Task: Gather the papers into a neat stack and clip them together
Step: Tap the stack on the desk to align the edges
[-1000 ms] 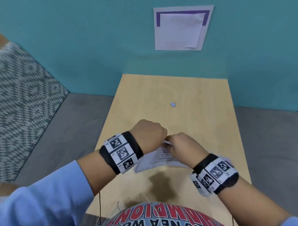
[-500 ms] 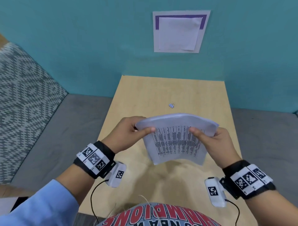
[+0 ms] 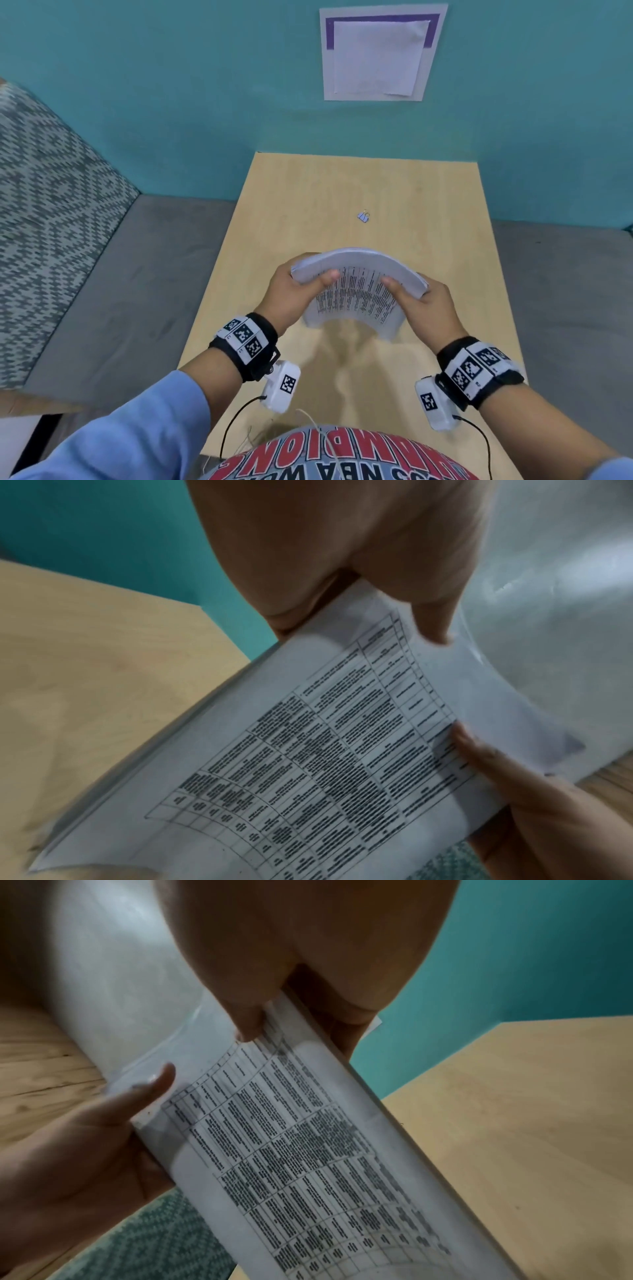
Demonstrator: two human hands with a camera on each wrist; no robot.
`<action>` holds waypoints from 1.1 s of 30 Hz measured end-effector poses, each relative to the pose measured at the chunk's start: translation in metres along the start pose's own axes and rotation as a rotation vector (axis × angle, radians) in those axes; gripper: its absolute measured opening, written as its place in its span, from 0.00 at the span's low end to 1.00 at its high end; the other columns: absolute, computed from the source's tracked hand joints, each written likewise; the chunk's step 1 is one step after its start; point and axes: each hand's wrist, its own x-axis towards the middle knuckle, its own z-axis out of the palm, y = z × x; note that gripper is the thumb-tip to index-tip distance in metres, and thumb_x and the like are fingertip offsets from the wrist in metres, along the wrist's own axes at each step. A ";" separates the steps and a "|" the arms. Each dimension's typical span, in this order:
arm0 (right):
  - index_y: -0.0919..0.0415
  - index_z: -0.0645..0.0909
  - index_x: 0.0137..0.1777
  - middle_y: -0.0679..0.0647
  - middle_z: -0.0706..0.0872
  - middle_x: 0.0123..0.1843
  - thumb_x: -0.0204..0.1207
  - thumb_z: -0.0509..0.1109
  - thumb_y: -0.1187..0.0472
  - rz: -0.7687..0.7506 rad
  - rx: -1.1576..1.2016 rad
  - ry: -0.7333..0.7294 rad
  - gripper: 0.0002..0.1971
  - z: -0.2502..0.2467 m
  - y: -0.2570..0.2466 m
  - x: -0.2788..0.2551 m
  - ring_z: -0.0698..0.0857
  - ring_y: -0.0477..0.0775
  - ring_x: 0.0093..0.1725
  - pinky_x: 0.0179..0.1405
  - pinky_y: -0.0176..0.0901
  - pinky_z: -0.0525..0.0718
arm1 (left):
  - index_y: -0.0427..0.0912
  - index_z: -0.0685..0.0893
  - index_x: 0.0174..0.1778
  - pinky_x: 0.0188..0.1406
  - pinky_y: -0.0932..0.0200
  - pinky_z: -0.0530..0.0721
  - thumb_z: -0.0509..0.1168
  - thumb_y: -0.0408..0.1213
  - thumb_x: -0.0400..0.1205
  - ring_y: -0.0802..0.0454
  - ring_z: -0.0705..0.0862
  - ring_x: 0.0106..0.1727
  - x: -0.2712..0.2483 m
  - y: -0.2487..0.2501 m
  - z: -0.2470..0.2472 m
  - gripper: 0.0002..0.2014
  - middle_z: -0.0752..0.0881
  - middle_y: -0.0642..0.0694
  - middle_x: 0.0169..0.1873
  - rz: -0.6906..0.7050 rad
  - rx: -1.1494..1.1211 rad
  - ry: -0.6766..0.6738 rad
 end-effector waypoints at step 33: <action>0.36 0.93 0.48 0.37 0.96 0.44 0.81 0.77 0.50 -0.069 -0.079 -0.148 0.05 -0.012 -0.001 0.005 0.90 0.34 0.43 0.44 0.25 0.82 | 0.56 0.83 0.79 0.59 0.62 0.86 0.81 0.37 0.81 0.59 0.90 0.55 0.018 0.010 -0.023 0.30 0.92 0.49 0.58 -0.086 0.105 -0.284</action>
